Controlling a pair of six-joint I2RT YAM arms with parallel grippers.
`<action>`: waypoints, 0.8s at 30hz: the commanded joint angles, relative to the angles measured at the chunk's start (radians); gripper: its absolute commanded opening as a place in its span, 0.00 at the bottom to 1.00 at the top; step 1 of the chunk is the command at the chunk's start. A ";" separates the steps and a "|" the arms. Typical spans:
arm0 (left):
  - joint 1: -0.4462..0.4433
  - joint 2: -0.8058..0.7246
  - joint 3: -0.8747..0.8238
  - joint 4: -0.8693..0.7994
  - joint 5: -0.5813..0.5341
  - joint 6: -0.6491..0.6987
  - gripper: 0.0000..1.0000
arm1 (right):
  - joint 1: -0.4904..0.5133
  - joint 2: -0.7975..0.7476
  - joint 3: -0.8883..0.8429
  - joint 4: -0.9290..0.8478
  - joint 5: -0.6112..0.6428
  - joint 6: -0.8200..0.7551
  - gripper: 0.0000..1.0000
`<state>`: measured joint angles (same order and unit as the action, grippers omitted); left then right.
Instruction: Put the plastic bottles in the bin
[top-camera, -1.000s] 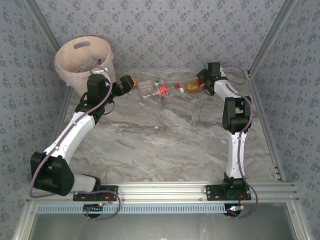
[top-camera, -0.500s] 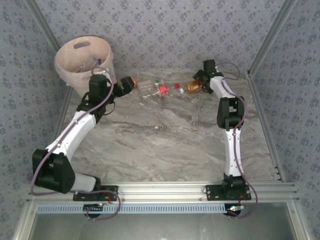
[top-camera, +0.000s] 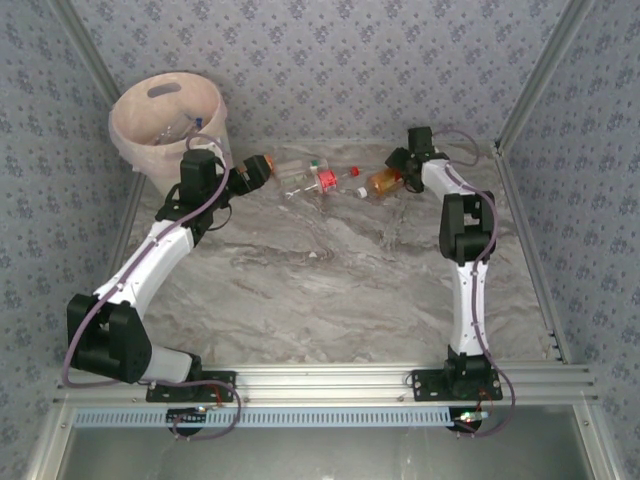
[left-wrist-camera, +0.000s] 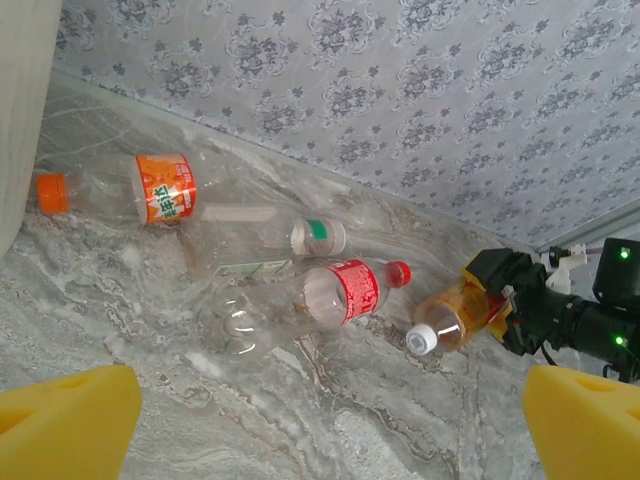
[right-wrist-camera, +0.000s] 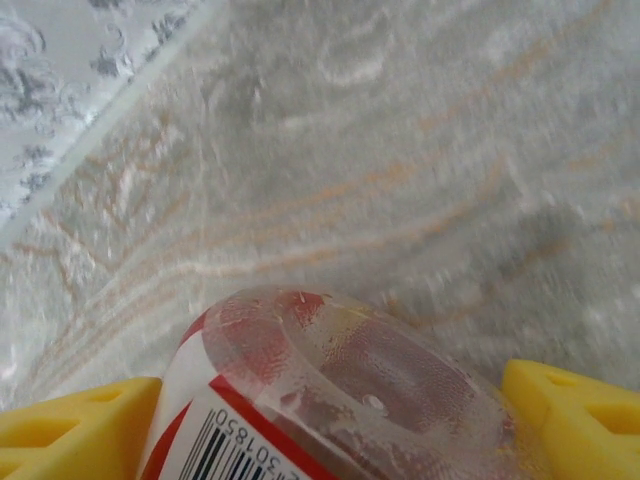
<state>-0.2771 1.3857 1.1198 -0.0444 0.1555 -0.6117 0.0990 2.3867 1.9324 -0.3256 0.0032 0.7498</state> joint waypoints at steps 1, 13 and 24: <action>-0.004 0.010 -0.010 0.014 0.050 -0.002 0.98 | 0.007 -0.132 -0.145 0.139 -0.052 -0.023 0.52; -0.021 0.063 -0.056 0.048 0.242 0.001 0.98 | 0.054 -0.498 -0.682 0.407 -0.036 -0.067 0.47; -0.159 0.299 0.043 0.021 0.416 0.142 0.98 | 0.185 -0.691 -0.927 0.506 -0.090 -0.085 0.47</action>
<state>-0.4068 1.6390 1.1126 -0.0364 0.4698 -0.5323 0.2676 1.7599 1.0409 0.1047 -0.0540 0.6868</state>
